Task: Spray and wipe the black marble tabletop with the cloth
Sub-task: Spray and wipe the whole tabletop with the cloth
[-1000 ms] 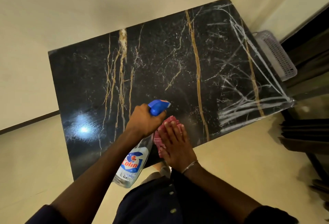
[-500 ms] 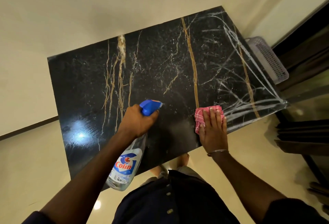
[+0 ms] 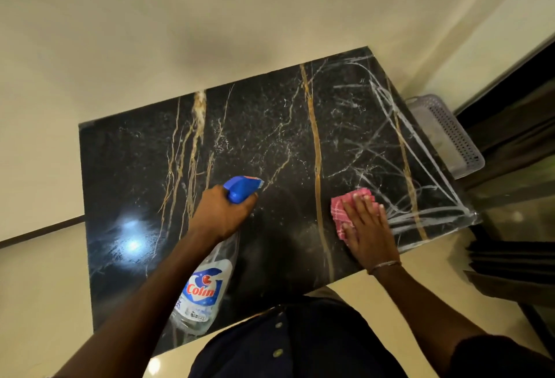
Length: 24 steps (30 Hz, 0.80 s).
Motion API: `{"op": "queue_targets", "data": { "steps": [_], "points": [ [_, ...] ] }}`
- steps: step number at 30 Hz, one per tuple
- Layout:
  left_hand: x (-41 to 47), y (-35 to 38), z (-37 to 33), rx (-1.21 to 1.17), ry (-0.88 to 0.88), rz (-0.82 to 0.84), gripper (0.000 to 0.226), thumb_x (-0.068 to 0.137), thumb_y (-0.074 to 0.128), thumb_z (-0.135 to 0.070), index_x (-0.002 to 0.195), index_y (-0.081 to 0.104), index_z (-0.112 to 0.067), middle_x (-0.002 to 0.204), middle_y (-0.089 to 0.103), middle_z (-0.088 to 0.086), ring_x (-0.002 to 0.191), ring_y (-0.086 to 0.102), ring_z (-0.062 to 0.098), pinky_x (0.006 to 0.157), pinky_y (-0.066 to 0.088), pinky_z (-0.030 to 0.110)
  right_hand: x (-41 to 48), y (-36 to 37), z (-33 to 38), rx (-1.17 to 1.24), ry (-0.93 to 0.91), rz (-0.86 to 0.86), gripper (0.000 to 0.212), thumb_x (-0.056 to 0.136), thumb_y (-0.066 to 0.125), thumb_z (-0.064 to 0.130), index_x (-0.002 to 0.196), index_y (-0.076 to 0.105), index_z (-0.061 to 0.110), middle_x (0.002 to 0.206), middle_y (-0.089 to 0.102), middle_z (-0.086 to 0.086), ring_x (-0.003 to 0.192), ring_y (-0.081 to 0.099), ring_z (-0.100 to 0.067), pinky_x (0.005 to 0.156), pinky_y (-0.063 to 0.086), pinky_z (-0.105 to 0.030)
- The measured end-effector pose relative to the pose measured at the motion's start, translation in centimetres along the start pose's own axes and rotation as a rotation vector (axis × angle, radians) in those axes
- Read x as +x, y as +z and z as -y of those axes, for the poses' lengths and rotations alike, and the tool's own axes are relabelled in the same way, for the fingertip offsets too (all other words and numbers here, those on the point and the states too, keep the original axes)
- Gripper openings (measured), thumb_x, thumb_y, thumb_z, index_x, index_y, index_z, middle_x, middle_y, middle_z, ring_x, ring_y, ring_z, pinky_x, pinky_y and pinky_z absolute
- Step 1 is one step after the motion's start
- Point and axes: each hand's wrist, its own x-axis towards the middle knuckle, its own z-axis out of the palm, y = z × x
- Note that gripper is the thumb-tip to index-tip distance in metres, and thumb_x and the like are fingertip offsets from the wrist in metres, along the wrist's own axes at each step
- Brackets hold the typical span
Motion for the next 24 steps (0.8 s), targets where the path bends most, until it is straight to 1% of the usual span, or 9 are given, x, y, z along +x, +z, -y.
{"op": "queue_targets", "data": {
  "steps": [2, 5, 10, 12, 14, 17, 19, 21, 24],
  "points": [
    [0.6, 0.7, -1.2, -0.003, -0.006, -0.005, 0.018, 0.088, 0.066, -0.031, 0.095, 0.061, -0.015, 0.072, 0.064, 0.002, 0.063, 0.061, 0.011, 0.059, 0.044, 0.02, 0.9, -0.8, -1.5, 0.05, 0.087, 0.001, 0.063, 0.101, 0.005, 0.047, 0.155, 0.018, 0.017, 0.163, 0.012, -0.01, 0.151, 0.006, -0.029, 0.117, 0.018, -0.056],
    [1.6, 2.3, -3.2, -0.039, -0.005, 0.011, 0.018, 0.088, 0.065, -0.032, 0.096, 0.062, -0.016, 0.074, 0.066, 0.002, 0.066, 0.063, 0.011, 0.06, 0.045, 0.02, 1.1, -0.5, -0.2, 0.083, 0.08, -0.092, 0.06, 0.1, 0.018, 0.043, 0.155, 0.018, 0.018, 0.162, 0.014, -0.012, 0.15, 0.011, -0.033, 0.119, 0.011, -0.055],
    [2.8, 4.8, -6.1, -0.005, 0.04, 0.043, 0.015, 0.088, 0.066, -0.029, 0.09, 0.063, -0.014, 0.07, 0.065, 0.001, 0.059, 0.06, 0.007, 0.057, 0.043, 0.017, 0.2, 1.3, 3.5, 0.081, -0.594, -0.085, 0.06, 0.101, 0.033, 0.041, 0.156, 0.019, 0.022, 0.163, 0.014, -0.009, 0.15, 0.011, -0.034, 0.12, 0.007, -0.052],
    [3.2, 5.2, -6.8, -0.009, 0.043, 0.049, 0.012, 0.088, 0.066, -0.028, 0.089, 0.062, -0.017, 0.069, 0.064, -0.002, 0.057, 0.06, 0.003, 0.057, 0.041, 0.014, 1.0, 1.7, 2.0, 0.034, -0.717, -0.082, 0.059, 0.1, 0.038, 0.04, 0.155, 0.023, 0.024, 0.162, 0.018, -0.006, 0.15, 0.011, -0.032, 0.121, 0.009, -0.05],
    [3.5, 5.3, -7.4, -0.016, 0.046, 0.053, 0.012, 0.088, 0.066, -0.028, 0.092, 0.062, -0.018, 0.07, 0.064, -0.003, 0.056, 0.06, 0.0, 0.056, 0.041, 0.012, 2.2, 1.5, -0.4, -0.001, -0.579, -0.083, 0.059, 0.099, 0.037, 0.037, 0.154, 0.022, 0.023, 0.161, 0.022, -0.006, 0.15, 0.011, -0.03, 0.119, 0.015, -0.051],
    [3.5, 5.3, -8.0, 0.003, 0.061, 0.011, 0.017, 0.086, 0.068, -0.03, 0.09, 0.066, -0.014, 0.07, 0.066, 0.001, 0.055, 0.057, 0.003, 0.055, 0.043, 0.015, 5.1, -0.2, -4.1, 0.231, -0.105, -0.137, 0.056, 0.098, 0.028, 0.034, 0.152, 0.023, 0.022, 0.156, 0.035, -0.009, 0.149, 0.017, -0.025, 0.117, 0.019, -0.051],
    [3.5, 5.4, -8.5, 0.011, 0.069, -0.057, 0.021, 0.082, 0.07, -0.032, 0.085, 0.067, -0.012, 0.066, 0.064, 0.007, 0.052, 0.051, 0.006, 0.055, 0.045, 0.025, 7.1, -2.6, -4.6, 0.686, 0.169, -0.151, 0.053, 0.098, 0.031, 0.036, 0.146, 0.04, 0.015, 0.148, 0.046, -0.012, 0.141, 0.035, -0.029, 0.115, 0.028, -0.047],
    [3.4, 5.3, -9.2, -0.009, 0.08, -0.069, 0.021, 0.082, 0.07, -0.031, 0.083, 0.067, -0.011, 0.062, 0.06, 0.004, 0.05, 0.048, 0.006, 0.055, 0.044, 0.027, 8.7, -6.3, -3.9, 1.24, 0.416, -0.147, 0.045, 0.1, 0.042, 0.029, 0.138, 0.051, 0.008, 0.129, 0.06, -0.013, 0.123, 0.054, -0.033, 0.099, 0.047, -0.038],
    [3.3, 4.8, -10.3, -0.042, 0.106, -0.044, 0.017, 0.083, 0.07, -0.032, 0.086, 0.067, -0.015, 0.065, 0.064, 0.004, 0.052, 0.053, 0.006, 0.057, 0.047, 0.028, 9.7, -10.5, -3.7, 2.082, 0.725, -0.033, 0.02, 0.087, 0.059, 0.01, 0.092, 0.078, 0.005, 0.094, 0.071, -0.008, 0.089, 0.068, -0.027, 0.066, 0.059, -0.028]
  ]
}}
